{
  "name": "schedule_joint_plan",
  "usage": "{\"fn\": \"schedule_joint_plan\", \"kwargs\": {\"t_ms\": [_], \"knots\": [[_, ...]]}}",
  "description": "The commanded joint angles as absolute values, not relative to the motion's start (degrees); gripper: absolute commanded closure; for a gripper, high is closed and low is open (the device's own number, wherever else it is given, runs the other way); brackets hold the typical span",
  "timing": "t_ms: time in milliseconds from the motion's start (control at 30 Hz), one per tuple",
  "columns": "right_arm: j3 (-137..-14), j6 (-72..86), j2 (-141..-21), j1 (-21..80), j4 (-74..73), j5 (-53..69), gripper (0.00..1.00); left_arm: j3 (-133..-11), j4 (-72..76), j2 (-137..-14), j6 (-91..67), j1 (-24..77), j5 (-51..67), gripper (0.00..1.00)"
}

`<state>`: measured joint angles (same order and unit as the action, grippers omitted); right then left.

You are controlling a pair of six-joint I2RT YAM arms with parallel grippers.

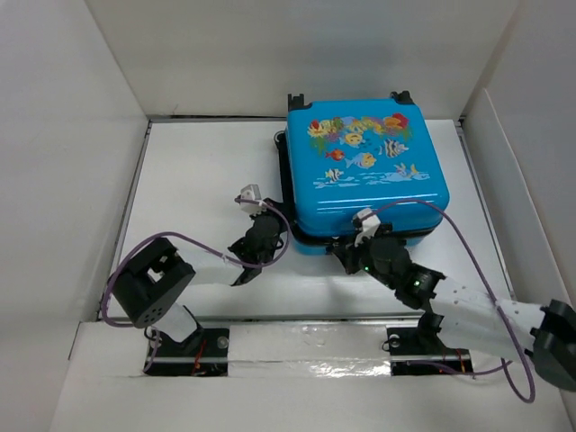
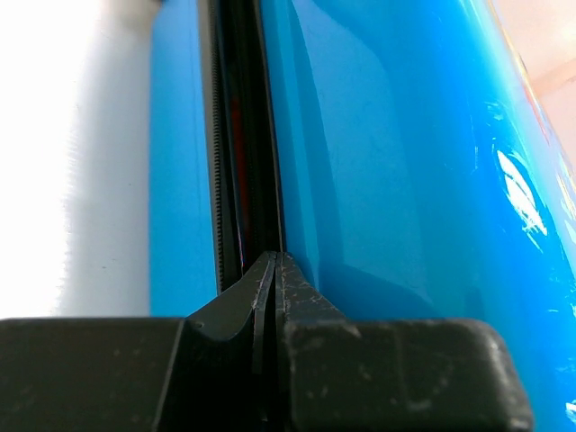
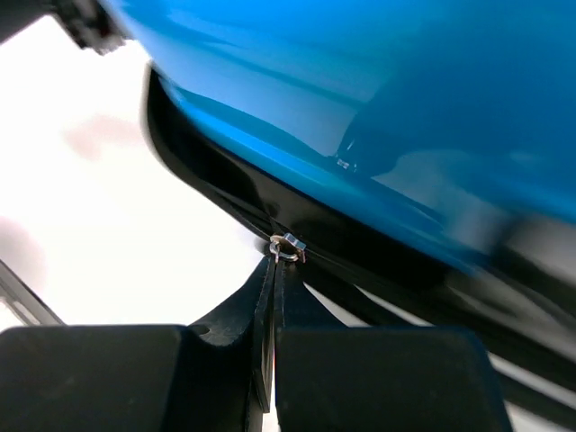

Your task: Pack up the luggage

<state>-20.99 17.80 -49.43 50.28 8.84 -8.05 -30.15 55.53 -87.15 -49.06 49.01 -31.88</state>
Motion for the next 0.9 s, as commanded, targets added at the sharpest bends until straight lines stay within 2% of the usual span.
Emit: {"fn": "schedule_joint_plan", "kwargs": {"t_ms": [0, 33, 67, 133, 300, 400, 433, 533, 600, 733, 867], "knots": [[-26.2, 22.1, -56.9, 59.1, 26.9, -6.5, 1.0, -31.8, 58.1, -85.3, -52.5, 54.8, -22.3, 1.0], [-26.5, 22.5, -62.8, 60.3, 30.1, -7.7, 1.0, -31.6, 58.3, -84.8, -52.6, 54.8, -22.6, 1.0], [-25.3, 24.0, -64.7, 59.7, 38.5, -7.2, 1.0, -30.5, 58.1, -84.3, -53.9, 54.8, -22.7, 1.0], [-25.0, 24.1, -66.8, 59.7, 43.4, -6.9, 1.0, -28.0, 59.2, -81.2, -53.8, 52.0, -21.8, 1.0], [-34.8, 17.2, -70.6, 59.5, 29.7, -3.1, 1.0, -27.1, 51.2, -71.5, -47.2, 48.7, -25.0, 0.99], [-31.9, 17.9, -67.3, 60.4, 31.0, -2.0, 1.0, -31.0, 45.3, -69.5, -45.7, 41.7, -21.1, 0.75], [-28.3, 18.0, -65.9, 60.4, 32.0, -0.8, 1.0, -32.5, 43.6, -69.4, -46.1, 39.6, -20.0, 0.6], [-23.8, 17.8, -57.0, 57.7, 27.2, 4.0, 1.0, -36.8, 41.1, -70.0, -46.3, 32.3, -16.2, 0.3], [-22.3, 17.4, -50.7, 56.8, 17.3, 4.4, 1.0, -40.9, 38.7, -72.3, -46.1, 28.4, -14.9, 0.2], [-19.0, 18.5, -29.4, 53.4, -1.1, 2.6, 1.0, -51.0, 33.4, -80.3, -44.9, 24.8, -8.5, 0.11], [-19.6, 20.2, -17.6, 47.2, -15.0, 0.3, 1.0, -64.5, 27.7, -89.7, -42.1, 24.8, -4.5, 0.06]]}}
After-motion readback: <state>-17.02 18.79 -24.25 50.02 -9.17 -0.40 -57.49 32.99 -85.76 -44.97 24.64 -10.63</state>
